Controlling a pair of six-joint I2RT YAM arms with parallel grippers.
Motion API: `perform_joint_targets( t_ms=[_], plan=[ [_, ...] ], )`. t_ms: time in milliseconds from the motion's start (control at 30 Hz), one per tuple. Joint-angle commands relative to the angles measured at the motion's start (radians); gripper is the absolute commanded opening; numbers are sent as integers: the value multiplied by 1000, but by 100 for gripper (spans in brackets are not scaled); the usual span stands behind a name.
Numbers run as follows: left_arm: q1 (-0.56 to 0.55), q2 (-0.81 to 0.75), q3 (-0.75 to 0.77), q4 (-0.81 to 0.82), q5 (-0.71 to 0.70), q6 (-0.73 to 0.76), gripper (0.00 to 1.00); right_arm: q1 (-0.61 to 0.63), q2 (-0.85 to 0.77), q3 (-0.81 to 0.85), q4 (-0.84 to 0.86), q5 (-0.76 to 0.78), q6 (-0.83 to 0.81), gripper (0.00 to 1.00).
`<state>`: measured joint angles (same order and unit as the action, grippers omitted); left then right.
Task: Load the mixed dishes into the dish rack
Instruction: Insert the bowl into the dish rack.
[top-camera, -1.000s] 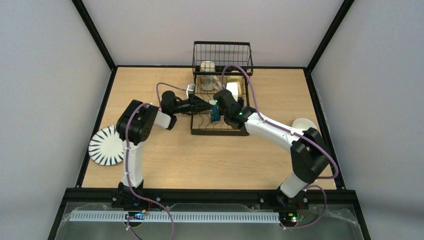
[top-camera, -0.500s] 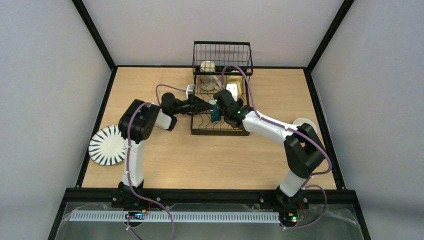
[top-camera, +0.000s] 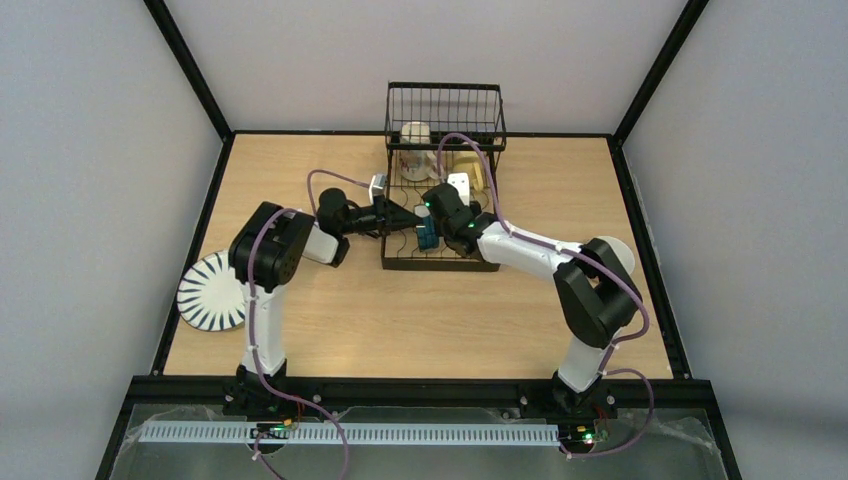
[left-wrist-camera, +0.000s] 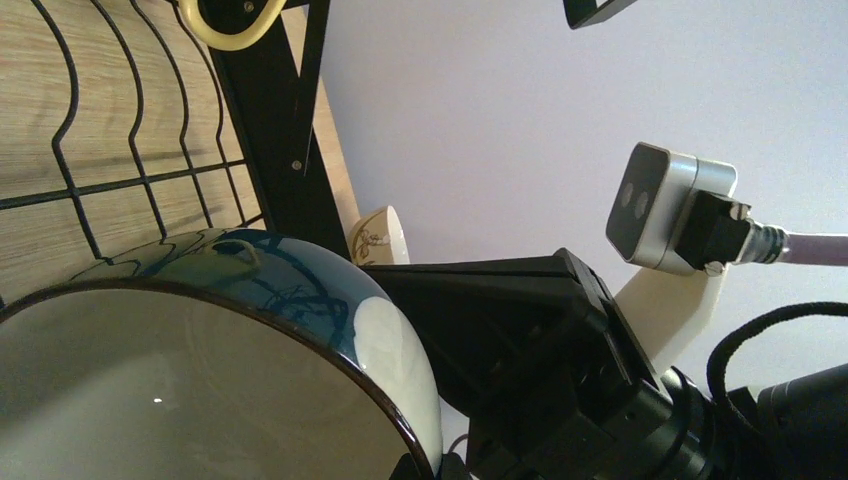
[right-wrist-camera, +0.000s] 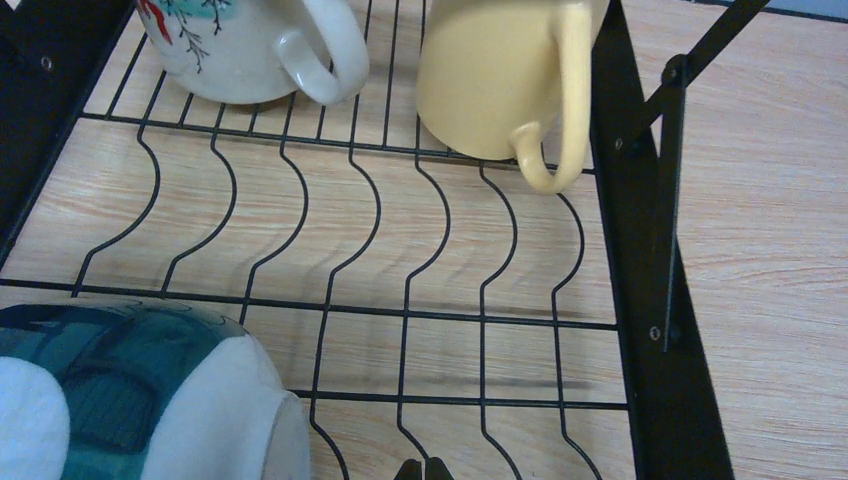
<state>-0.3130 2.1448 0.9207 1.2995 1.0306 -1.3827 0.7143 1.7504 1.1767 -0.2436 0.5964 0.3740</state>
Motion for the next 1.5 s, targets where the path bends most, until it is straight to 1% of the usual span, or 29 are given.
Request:
perform_joint_targets(
  t_ms=[0,200,400,500,600,733,933,1067,1267,1467],
  plan=[
    [12,-18,-27,-146,11,137,2,-4,26,-3,27,-28,18,0],
    [20,-32,-32,-271,16,224,2,-4,48,1,30,-53,22,0],
    [30,-40,-35,-362,6,281,3,-4,68,9,30,-71,17,0],
    [37,-52,-46,-399,-8,309,11,-4,77,15,29,-75,16,0],
    [45,-61,-55,-413,-14,319,16,-4,83,21,30,-75,13,0],
    [56,-66,-59,-430,-19,326,29,-4,90,32,29,-73,9,0],
    [67,-78,-73,-436,-23,331,52,-4,92,35,27,-65,12,0],
    [71,-91,-82,-444,-29,338,61,-4,91,36,22,-56,10,0],
    [77,-112,-82,-464,-31,349,70,-4,86,39,18,-52,8,4],
    [78,-132,-74,-471,-35,344,72,-4,81,48,14,-50,4,5]
  ],
)
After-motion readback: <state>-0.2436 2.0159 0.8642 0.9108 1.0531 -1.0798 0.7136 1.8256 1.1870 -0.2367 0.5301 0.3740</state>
